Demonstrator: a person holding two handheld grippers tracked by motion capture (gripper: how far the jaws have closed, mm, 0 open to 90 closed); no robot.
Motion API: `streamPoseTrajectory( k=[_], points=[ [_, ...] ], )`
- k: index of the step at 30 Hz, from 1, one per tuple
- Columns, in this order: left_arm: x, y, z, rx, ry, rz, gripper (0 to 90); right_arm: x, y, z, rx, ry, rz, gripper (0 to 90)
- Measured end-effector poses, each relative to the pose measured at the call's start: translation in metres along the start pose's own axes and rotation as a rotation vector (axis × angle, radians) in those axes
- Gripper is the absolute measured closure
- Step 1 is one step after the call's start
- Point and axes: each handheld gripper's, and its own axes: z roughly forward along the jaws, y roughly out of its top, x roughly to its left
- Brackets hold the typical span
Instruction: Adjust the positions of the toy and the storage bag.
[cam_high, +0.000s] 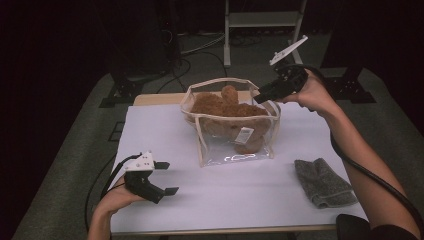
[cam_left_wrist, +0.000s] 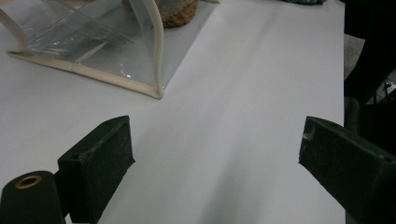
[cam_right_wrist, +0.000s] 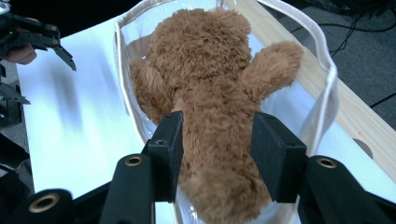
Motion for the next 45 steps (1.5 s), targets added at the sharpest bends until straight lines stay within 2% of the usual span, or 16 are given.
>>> streamPoseTrajectory(
  k=[16, 31, 45],
  points=[
    [0.0, 0.0, 0.001, -0.001, -0.002, -0.003, 8.9, -0.001, -0.034, -0.035, -0.046, -0.031, 0.049, 50.9],
    [0.0, -0.001, 0.003, -0.001, -0.004, -0.008, 8.8, -0.001, -0.069, -0.05, -0.077, -0.033, 0.091, 49.3],
    [0.001, -0.003, 0.003, 0.005, -0.006, -0.01, 8.9, 0.0, -0.108, -0.052, -0.088, -0.023, 0.142, 48.0]
  ],
)
